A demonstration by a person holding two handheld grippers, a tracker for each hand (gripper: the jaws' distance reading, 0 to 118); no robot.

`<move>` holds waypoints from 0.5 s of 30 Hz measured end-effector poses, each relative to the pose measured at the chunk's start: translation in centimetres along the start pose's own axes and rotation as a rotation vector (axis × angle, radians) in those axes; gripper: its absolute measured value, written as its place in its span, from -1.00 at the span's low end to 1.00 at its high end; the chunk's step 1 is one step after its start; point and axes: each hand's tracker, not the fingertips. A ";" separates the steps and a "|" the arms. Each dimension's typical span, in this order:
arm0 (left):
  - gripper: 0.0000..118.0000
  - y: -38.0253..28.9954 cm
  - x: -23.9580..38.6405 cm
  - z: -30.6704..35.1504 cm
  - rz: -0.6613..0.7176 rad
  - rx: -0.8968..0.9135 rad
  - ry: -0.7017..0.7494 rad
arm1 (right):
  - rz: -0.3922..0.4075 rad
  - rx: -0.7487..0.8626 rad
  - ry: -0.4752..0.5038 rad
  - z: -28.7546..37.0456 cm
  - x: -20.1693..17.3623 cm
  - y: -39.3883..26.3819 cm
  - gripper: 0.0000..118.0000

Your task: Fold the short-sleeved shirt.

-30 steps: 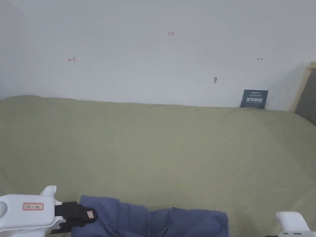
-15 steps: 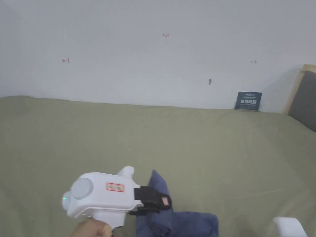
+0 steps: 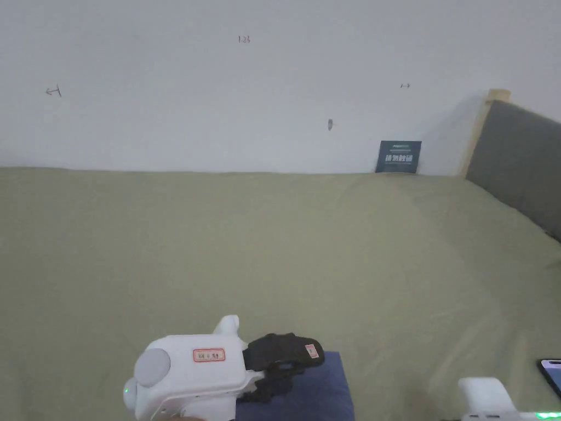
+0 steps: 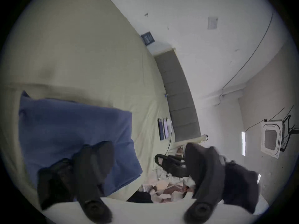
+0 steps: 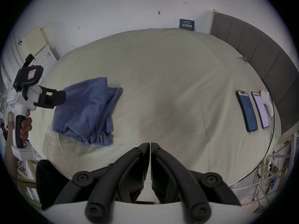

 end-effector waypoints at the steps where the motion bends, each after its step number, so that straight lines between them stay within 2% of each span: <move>1: 0.30 -0.2 -0.1 0.2 0.005 0.027 -0.006 | -0.002 0.003 0.005 0.1 0.0 0.0 -0.87; 2: -0.33 -0.4 -0.1 0.0 0.006 0.040 -0.013 | -0.005 0.006 0.012 0.2 -0.1 -0.1 -0.87; 3: -0.84 -0.8 -0.2 -0.3 0.003 0.040 -0.023 | -0.008 0.010 0.019 0.3 -0.2 -0.1 -0.87; 4: -0.96 -1.5 -0.5 -1.0 -0.004 0.026 -0.015 | -0.008 0.014 0.022 0.5 -0.3 -0.1 -0.87; 7: -0.97 -3.5 -1.5 -4.2 0.041 -0.068 -0.023 | 0.002 0.030 0.018 0.9 -0.7 0.0 -0.87; 12: -0.99 -7.8 -4.5 -10.5 0.074 -0.234 0.170 | -0.002 0.049 0.009 1.3 -0.8 0.2 -0.87; 14: -0.99 -9.1 -4.6 -10.9 0.083 -0.226 0.070 | -0.008 0.052 0.011 1.4 -0.9 0.3 -0.87; 15: -0.99 -9.2 -4.1 -10.7 0.074 -0.212 0.093 | -0.008 0.052 0.010 1.5 -0.9 0.3 -0.87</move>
